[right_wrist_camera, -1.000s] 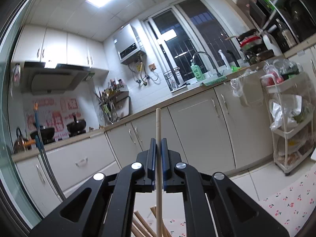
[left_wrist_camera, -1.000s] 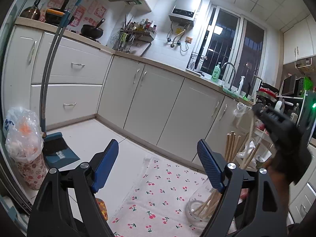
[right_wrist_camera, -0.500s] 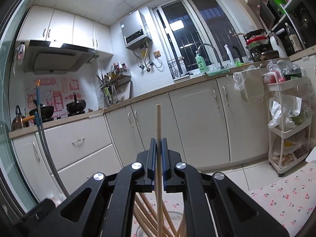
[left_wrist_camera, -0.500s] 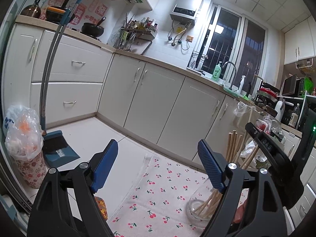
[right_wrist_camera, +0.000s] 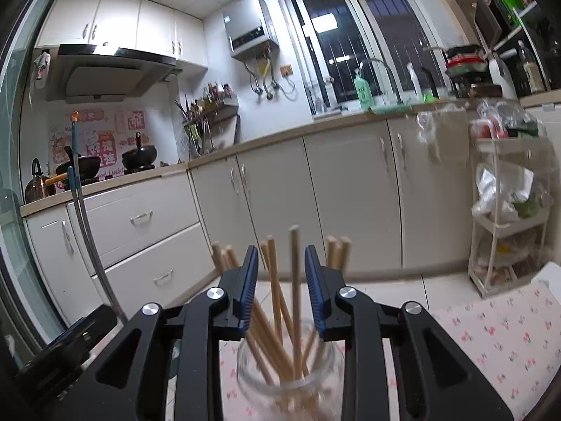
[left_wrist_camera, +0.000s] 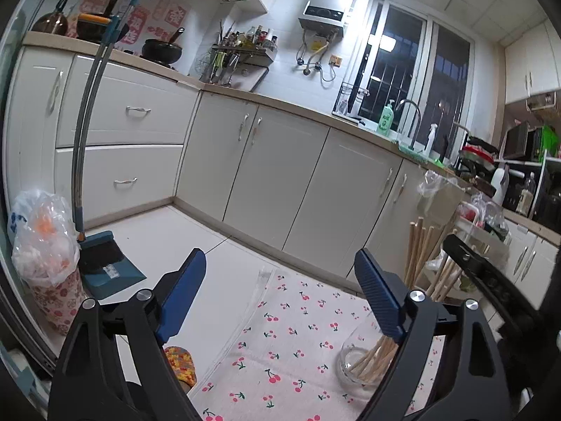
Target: Organize utensils
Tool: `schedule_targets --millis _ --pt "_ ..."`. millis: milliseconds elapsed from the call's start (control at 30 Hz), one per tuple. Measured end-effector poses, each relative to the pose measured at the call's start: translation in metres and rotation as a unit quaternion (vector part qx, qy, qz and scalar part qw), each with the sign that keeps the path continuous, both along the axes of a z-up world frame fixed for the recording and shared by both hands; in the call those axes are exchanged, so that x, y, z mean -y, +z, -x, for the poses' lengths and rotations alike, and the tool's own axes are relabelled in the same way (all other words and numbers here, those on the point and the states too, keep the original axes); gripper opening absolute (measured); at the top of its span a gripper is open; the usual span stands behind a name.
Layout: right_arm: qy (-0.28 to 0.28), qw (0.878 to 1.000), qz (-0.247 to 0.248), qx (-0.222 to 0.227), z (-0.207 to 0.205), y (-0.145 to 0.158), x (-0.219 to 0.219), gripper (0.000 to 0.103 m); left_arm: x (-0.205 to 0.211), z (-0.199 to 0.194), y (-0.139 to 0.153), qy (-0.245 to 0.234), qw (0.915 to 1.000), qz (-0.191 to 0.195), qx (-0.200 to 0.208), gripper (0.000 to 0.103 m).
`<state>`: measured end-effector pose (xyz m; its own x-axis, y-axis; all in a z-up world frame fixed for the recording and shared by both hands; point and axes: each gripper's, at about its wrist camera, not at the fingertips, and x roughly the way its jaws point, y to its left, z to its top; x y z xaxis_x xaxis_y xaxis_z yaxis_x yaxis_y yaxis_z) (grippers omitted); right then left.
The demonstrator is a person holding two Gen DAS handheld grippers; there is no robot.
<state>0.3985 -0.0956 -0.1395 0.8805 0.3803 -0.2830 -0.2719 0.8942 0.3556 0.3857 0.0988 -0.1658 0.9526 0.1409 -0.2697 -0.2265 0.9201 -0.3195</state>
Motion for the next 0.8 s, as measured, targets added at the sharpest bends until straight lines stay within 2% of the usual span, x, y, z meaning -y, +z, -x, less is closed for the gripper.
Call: schedule_targets --millis 133,233,267,400,533,633,800 --pt "-0.015 1.000 0.003 -0.024 0.029 0.012 0.018 0.045 0.012 0.006 0.009 -0.006 0.9996 -0.017 -0.023 0.086" --pt "-0.030 0.998 0.015 -0.047 0.052 0.019 0.030 0.067 0.023 0.014 0.017 -0.009 0.9979 -0.031 -0.056 0.090" --pt "-0.040 0.997 0.021 -0.058 0.061 0.021 0.036 0.070 0.027 0.018 0.020 -0.012 0.9969 -0.036 -0.068 0.091" --pt "-0.052 0.991 0.035 -0.114 0.092 0.026 0.054 0.078 0.042 0.035 0.034 -0.025 0.9918 -0.055 -0.113 0.094" --pt "-0.059 0.986 0.036 -0.152 0.130 0.043 0.072 0.083 0.063 0.069 0.063 -0.043 0.9867 -0.090 -0.128 0.095" --pt "-0.066 0.984 0.038 -0.162 0.167 0.066 0.087 0.092 0.078 0.102 0.088 -0.059 0.9824 -0.109 -0.139 0.095" --pt "-0.076 0.981 0.039 -0.173 0.230 0.108 0.109 0.096 0.093 0.160 0.123 -0.079 0.9776 -0.118 -0.156 0.095"
